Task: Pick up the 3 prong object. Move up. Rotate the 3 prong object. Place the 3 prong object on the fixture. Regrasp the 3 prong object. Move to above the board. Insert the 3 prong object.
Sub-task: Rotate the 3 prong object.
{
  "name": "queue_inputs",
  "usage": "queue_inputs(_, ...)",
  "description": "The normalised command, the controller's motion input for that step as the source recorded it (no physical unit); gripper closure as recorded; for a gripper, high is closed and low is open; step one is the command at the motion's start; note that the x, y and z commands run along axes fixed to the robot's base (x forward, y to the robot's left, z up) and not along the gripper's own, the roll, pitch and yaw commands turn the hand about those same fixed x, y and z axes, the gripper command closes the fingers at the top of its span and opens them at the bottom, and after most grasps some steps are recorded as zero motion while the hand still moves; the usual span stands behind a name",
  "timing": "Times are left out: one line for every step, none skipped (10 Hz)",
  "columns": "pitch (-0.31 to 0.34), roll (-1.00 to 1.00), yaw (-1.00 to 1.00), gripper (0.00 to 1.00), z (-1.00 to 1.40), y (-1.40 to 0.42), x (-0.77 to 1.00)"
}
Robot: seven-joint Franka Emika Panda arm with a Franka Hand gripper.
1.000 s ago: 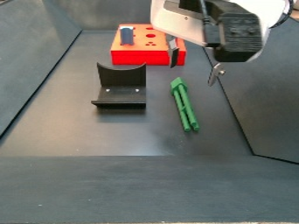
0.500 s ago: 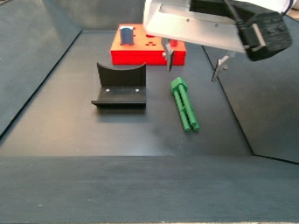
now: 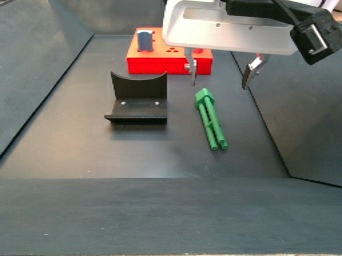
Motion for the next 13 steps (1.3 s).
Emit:
queue_inputs(0.0,0.0,0.0,0.0,-1.0,0.0,0.0)
queue_inputs(-0.005,0.0,-0.06,0.0,-1.0,0.0,0.0)
queue_inputs(-0.03,0.0,-0.06,0.0,-1.0,0.0,0.02)
queue_inputs(-0.038,-0.01,-0.05,0.0,-1.0,0.0,0.02)
queue_inputs(-0.042,-0.03,-0.04,0.0,-1.0,0.01,0.03)
queue_inputs(-0.045,-0.05,-0.03,0.0,-1.0,0.01,0.04)
queue_inputs(-0.046,-0.06,-0.02,0.0,-1.0,0.01,0.05)
queue_inputs(-0.048,-0.07,-0.01,0.0,-0.87,0.02,0.05)
queue_inputs(-0.059,-0.09,0.0,0.0,-0.67,0.01,0.04)
queue_inputs(-0.062,-0.09,0.0,0.0,-0.59,0.01,0.04)
queue_inputs(-0.067,-0.1,0.0,0.0,-0.44,0.01,0.04)
queue_inputs(-0.073,-0.11,0.0,0.0,-0.34,0.01,0.04)
queue_inputs(-0.08,-0.12,0.01,0.0,-0.2,0.01,0.03)
